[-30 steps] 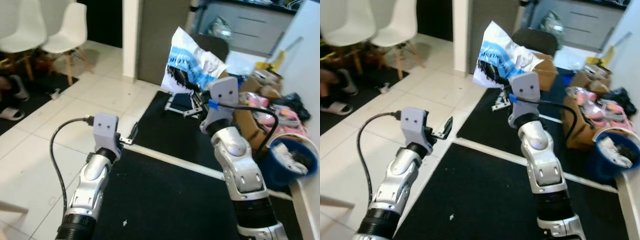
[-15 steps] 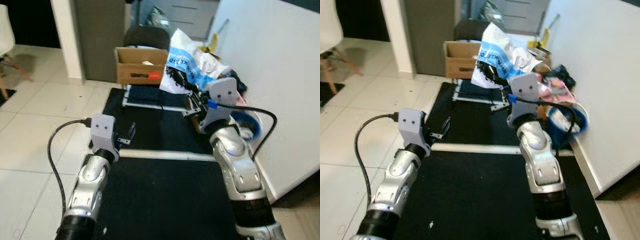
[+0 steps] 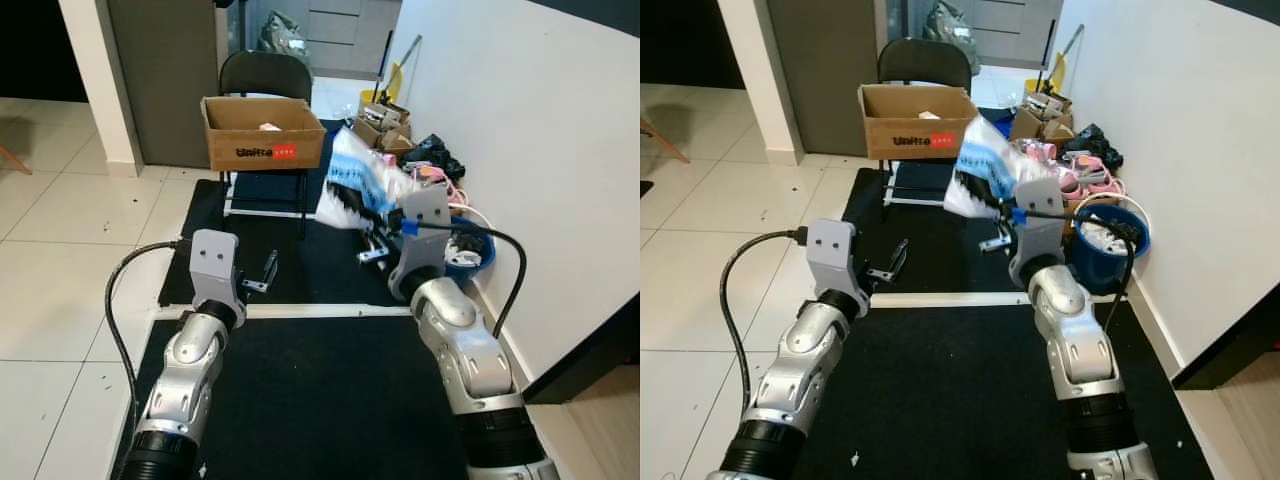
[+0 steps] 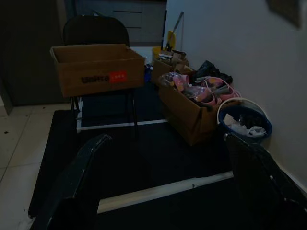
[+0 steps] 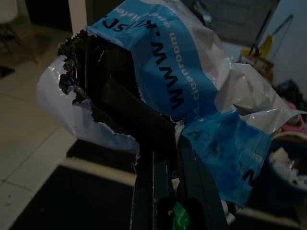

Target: Picking trash to rubbish bin

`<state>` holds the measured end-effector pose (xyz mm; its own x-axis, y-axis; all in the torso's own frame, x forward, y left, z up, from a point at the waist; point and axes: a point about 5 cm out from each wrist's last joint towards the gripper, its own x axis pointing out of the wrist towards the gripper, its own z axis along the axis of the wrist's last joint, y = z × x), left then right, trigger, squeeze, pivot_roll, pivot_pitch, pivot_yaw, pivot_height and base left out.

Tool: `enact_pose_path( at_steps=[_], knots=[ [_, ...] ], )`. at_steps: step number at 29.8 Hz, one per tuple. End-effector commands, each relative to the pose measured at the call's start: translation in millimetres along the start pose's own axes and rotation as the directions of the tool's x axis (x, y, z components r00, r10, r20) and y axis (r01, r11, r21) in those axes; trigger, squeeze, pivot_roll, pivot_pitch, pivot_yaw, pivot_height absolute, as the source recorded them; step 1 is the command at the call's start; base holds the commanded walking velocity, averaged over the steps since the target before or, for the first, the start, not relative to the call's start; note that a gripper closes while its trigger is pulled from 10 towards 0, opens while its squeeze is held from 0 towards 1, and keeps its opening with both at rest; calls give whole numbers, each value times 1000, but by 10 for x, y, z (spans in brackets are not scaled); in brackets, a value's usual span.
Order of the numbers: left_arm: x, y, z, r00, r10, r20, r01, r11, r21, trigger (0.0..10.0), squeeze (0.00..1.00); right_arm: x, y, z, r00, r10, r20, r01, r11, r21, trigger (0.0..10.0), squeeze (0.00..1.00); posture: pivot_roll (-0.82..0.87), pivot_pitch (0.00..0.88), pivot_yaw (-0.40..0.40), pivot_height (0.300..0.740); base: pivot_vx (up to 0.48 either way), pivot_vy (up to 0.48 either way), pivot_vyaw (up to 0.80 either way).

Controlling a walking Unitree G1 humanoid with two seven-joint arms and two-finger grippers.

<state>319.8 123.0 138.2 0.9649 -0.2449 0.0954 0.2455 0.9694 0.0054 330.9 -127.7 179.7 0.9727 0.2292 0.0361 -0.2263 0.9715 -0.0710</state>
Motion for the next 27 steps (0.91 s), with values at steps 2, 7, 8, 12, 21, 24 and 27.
enact_pose_path(
  at_steps=[2,7,8,12,21,24,27],
  knots=[
    [9,-60,-18,1000,-3,-13,3,1000,-4,10000,0,-52,-62,-299,991,-34,-126,31,999,-25,10000,0,-95,57,-65,740,360,0,0],
    [-3,-44,-53,999,10,-34,-10,1000,-2,10000,0,-123,-78,-490,984,-38,-175,18,993,-114,10000,0,-96,59,-65,740,422,0,0],
    [-3,-40,-59,999,10,-38,-10,1000,-1,10000,0,-129,-79,-494,984,-39,-176,19,994,-112,10000,0,-96,59,-65,740,442,0,0],
    [-6,-31,-123,996,9,-84,-8,1000,12,10000,0,-140,-81,-513,984,-38,-177,21,995,-96,10000,0,-95,59,-64,740,445,0,0],
    [-21,12,-177,993,26,-114,-23,999,31,10000,0,-151,-65,-578,982,-34,-184,19,997,-81,10000,0,-94,62,-61,740,449,0,0],
    [-25,29,-189,992,32,-123,-27,999,37,10000,0,-163,-68,-604,983,-31,-182,19,998,-67,10000,0,-94,63,-61,740,449,0,0],
    [-25,35,-194,991,34,-127,-29,999,41,10000,0,-173,-62,-629,982,-18,-188,8,998,-57,10000,0,-93,63,-61,740,450,0,0]
  ],
)
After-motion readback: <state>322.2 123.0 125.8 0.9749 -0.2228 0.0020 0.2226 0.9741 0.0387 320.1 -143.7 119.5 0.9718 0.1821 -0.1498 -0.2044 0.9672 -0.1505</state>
